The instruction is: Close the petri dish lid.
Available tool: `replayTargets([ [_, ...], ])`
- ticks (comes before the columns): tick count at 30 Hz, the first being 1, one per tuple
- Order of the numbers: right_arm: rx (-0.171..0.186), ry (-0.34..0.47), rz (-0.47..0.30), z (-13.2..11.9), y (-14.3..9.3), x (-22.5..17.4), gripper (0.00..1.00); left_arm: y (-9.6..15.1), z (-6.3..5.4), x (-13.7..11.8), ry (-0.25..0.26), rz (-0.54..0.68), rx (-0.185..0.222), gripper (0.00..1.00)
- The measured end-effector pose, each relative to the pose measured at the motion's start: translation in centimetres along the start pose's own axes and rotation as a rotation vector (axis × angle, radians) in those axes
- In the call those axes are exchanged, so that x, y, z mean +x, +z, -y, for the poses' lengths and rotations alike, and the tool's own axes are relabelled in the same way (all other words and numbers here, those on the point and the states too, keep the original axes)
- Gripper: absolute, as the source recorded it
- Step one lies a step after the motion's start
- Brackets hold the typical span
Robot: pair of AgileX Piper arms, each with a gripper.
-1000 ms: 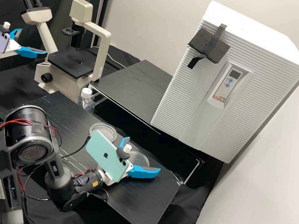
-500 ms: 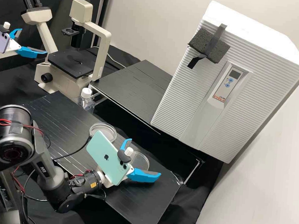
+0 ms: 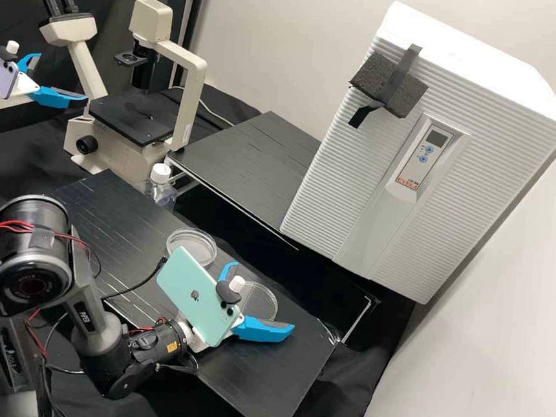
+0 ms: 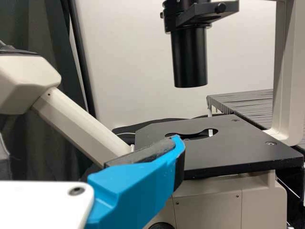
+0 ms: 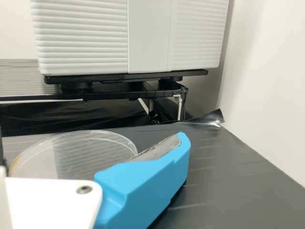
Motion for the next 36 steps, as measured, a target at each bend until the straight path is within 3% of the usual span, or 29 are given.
replayTargets([
  [10, -0.002, 0.001, -0.004, -0.05, 0.19, -0.04, 1.0, 0.0, 0.0, 0.0, 0.0, 0.0, 0.0, 1.0],
  [11, -0.002, 0.003, -0.006, -0.05, 0.18, -0.03, 0.0, 0.0, 0.0, 0.0, 0.0, 0.0, 0.0, 1.0],
  [36, -0.003, -0.013, -0.021, 0.22, -0.09, 0.05, 0.0, 0.0, 0.0, 0.0, 0.0, 0.0, 0.0, 1.0],
])
